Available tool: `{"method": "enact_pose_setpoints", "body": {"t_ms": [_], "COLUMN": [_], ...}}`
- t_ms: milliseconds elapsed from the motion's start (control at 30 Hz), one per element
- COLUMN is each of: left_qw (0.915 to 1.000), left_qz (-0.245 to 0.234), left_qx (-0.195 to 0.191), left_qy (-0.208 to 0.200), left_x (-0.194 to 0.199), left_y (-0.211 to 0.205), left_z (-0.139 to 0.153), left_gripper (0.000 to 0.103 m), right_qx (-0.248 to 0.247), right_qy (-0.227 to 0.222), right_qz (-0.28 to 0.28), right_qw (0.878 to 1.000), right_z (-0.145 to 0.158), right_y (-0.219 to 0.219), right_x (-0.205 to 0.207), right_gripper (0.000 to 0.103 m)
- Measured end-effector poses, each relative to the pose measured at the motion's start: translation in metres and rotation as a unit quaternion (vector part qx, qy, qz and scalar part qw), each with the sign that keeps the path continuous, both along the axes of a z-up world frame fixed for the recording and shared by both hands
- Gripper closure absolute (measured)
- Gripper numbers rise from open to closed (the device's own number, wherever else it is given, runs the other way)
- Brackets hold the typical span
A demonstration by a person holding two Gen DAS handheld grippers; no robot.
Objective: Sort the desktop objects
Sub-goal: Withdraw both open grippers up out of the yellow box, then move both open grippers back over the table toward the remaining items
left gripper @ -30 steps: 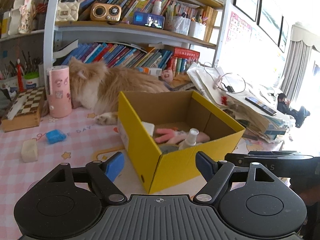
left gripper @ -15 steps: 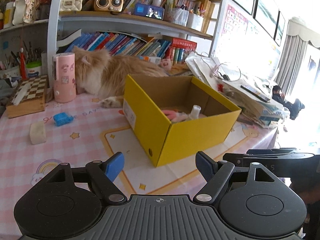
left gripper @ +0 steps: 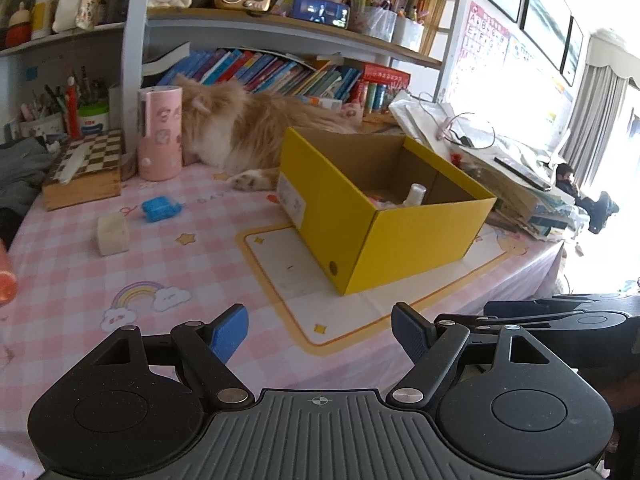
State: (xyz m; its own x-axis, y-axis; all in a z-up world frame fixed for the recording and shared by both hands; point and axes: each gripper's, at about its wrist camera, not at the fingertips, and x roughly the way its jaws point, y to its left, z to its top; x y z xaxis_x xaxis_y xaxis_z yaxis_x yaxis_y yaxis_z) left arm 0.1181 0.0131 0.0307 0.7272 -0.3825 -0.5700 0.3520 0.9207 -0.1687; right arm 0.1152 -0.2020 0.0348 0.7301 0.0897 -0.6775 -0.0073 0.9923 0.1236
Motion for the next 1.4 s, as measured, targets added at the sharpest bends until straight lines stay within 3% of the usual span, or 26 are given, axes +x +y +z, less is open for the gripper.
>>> {"method": "enact_pose_setpoints", "body": {"t_ms": [733, 800, 1400], "left_qw": [0.9982, 0.9978, 0.9936], "left_qz": [0.057, 0.063, 0.113], "left_qx": [0.016, 0.019, 0.005], "left_qy": [-0.001, -0.005, 0.007], "left_x": [-0.025, -0.028, -0.034], "left_y": [0.054, 0.058, 0.082], "left_z": [0.001, 0.002, 0.001], "left_gripper": [0.020, 0.016, 0.015], "right_qx": [0.003, 0.001, -0.034], "right_qy": [0.004, 0.003, -0.003], "right_qz": [0.084, 0.093, 0.180], "right_qw": [0.996, 0.996, 0.983], "right_z": [-0.005, -0.004, -0.003], "right_y": [0.066, 0.073, 0.113], "right_x": [-0.003, -0.002, 0.001], "right_gripper": [0.041, 0.041, 0.041]}}
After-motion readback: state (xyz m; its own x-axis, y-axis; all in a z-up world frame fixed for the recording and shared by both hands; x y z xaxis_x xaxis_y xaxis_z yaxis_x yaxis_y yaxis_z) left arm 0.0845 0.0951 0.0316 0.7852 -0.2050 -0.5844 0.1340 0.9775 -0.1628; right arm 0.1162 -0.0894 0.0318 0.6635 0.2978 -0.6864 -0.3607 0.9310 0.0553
